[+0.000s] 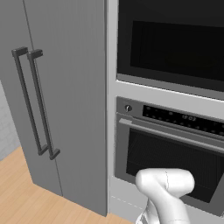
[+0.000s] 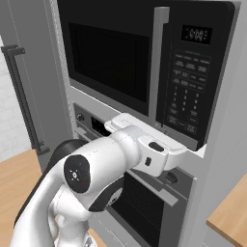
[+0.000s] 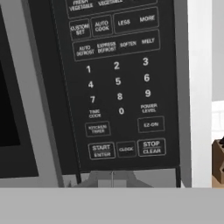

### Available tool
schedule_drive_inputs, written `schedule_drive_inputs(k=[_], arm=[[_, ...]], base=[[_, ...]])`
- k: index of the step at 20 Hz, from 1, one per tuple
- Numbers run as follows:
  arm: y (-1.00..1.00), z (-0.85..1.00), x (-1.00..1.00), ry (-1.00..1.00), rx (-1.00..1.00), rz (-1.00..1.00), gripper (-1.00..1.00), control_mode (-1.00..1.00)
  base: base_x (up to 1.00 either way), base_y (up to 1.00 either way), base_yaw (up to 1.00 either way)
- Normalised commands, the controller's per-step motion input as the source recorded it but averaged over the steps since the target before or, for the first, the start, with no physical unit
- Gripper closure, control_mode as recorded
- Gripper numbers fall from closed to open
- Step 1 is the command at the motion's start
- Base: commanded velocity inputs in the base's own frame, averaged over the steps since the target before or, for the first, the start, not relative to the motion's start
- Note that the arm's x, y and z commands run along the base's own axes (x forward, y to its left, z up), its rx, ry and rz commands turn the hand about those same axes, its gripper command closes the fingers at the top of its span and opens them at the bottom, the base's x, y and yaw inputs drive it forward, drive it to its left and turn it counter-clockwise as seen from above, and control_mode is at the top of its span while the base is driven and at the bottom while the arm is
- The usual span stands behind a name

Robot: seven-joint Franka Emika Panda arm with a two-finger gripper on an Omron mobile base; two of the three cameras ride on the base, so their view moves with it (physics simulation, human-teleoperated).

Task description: Pick the carrot from the sink and place it in the bowl. Then pick the bowl and place it in the microwave. Then close the microwave door and press the start button.

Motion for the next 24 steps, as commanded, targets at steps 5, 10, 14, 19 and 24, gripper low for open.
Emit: schedule_drive_inputs(k=[5, 10, 14, 19, 24], arm=[[-0.06, -0.07, 0.13, 0.00, 0.00, 0.00, 1.00, -1.00], [0.00, -0.06, 0.11, 0.00, 0.00, 0.00, 1.00, -1.00], [0.00, 0.00, 0.19, 0.00, 0.00, 0.00, 1.00, -1.00], [0.00, 0.00, 0.23, 0.00, 0.00, 0.00, 1.00, -1.00], [-0.10, 0.00, 0.19, 0.00, 0.00, 0.00, 1.00, -1.00]], base=[[0.00, 0.00, 0.00], [0.00, 0.00, 0.00], [0.00, 0.00, 0.00], [0.00, 0.00, 0.00], [0.00, 0.00, 0.00]])
